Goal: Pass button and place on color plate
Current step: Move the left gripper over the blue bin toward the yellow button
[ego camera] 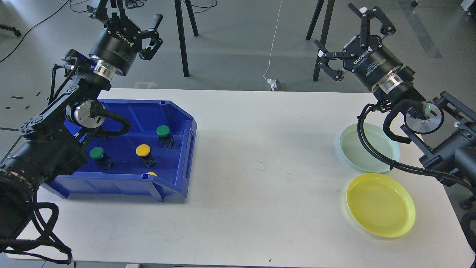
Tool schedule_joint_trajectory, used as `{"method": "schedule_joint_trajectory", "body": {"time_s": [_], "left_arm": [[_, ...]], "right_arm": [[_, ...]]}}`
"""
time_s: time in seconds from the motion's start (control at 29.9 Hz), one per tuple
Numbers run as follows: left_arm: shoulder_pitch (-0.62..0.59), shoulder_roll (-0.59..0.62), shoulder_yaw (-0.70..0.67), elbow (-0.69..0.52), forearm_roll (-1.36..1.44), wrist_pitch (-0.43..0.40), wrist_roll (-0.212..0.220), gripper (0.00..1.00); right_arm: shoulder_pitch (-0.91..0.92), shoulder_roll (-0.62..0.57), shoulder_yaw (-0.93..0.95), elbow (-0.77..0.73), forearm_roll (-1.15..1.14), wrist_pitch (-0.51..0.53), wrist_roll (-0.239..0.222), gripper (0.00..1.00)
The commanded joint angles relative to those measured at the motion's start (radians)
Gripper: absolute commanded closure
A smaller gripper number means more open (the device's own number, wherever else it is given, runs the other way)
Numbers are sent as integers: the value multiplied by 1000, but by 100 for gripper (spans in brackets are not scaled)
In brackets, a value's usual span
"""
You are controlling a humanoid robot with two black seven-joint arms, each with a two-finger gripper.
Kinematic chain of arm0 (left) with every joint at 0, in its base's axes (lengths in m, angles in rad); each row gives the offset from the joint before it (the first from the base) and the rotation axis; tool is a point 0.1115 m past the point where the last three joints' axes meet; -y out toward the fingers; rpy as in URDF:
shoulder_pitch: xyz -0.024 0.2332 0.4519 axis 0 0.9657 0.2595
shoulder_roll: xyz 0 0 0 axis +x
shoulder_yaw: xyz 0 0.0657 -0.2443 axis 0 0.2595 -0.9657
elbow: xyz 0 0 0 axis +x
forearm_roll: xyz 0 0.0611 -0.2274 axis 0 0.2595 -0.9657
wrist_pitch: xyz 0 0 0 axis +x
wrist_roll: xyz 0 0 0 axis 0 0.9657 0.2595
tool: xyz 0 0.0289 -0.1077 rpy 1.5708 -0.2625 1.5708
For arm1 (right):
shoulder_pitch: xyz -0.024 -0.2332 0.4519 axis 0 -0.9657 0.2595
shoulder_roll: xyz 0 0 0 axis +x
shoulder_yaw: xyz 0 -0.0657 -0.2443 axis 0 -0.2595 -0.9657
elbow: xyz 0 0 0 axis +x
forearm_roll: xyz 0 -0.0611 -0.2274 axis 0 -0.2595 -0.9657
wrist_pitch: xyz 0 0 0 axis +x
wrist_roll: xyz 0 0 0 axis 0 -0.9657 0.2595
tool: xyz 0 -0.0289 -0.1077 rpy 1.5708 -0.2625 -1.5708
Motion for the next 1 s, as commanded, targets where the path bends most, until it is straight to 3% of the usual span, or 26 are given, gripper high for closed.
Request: {"method": "schedule_joint_trajectory", "body": {"time_s": [0.0,0.2,0.37,0.5,0.6,0.77,0.87,0.97], "left_arm": [[5,1,0,-1,0,0,0,0],[-1,38,-41,40,-63,0,0,0],[83,55,-126,56,-146,0,0,0],[172,55,-361,-105,-148,0,0,0],[179,157,-366,-223,-59,0,0,0],[101,420,-152,-421,330,0,0,0],[-2,574,102,-522,611,0,0,0],[-158,642,380,-575,875,0,0,0]], "right_arm": [[-4,-14,5,0,0,0,0,0],[-22,-60,41,2,1,0,0,0],[-25,-86,41,8,1,0,0,0],[-25,-109,41,8,3,0,0,0],[-30,-128,43,9,8,0,1,0],[-36,-143,41,8,6,0,1,0],[-45,-143,41,9,6,0,4,0],[-61,-138,41,8,6,0,4,0]]}}
